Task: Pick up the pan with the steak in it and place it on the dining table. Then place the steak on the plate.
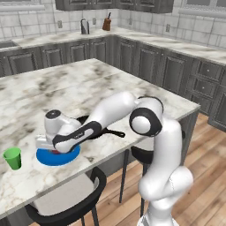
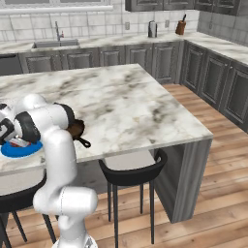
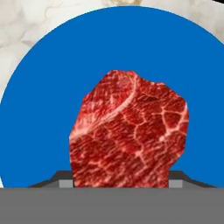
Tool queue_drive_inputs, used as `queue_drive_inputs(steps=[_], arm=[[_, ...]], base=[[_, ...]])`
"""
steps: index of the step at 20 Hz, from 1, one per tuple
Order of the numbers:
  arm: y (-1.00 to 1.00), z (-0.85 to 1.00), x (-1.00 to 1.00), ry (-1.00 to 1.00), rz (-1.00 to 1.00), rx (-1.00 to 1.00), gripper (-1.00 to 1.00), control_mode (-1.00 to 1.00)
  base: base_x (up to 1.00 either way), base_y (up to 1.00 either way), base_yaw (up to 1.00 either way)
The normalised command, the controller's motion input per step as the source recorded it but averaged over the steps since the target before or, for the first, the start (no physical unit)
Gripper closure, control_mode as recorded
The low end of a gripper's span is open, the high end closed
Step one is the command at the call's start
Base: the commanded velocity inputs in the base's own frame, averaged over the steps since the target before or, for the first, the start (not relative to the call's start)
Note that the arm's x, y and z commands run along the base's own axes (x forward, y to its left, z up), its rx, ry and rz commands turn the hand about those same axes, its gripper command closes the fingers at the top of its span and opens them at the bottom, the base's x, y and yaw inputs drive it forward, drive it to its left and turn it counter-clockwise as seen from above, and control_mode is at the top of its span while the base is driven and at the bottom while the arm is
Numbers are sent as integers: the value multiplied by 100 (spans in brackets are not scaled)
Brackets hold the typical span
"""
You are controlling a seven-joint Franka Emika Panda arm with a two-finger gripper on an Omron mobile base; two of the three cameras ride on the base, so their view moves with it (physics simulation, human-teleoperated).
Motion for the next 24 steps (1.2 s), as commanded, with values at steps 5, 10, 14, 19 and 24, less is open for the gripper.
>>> queue_drive_inputs(steps=[5,10,14,19,24], arm=[[7,-8,10,0,0,-2,-100,-100],[-12,3,0,0,-2,2,-100,-100],[-29,27,-11,3,-7,7,-100,-100],[-42,30,-24,8,-11,8,-100,-100],[-52,47,-42,13,-14,10,-100,-100]], base=[[0,0,0],[0,0,0],[0,0,0],[0,0,0],[0,0,0]])
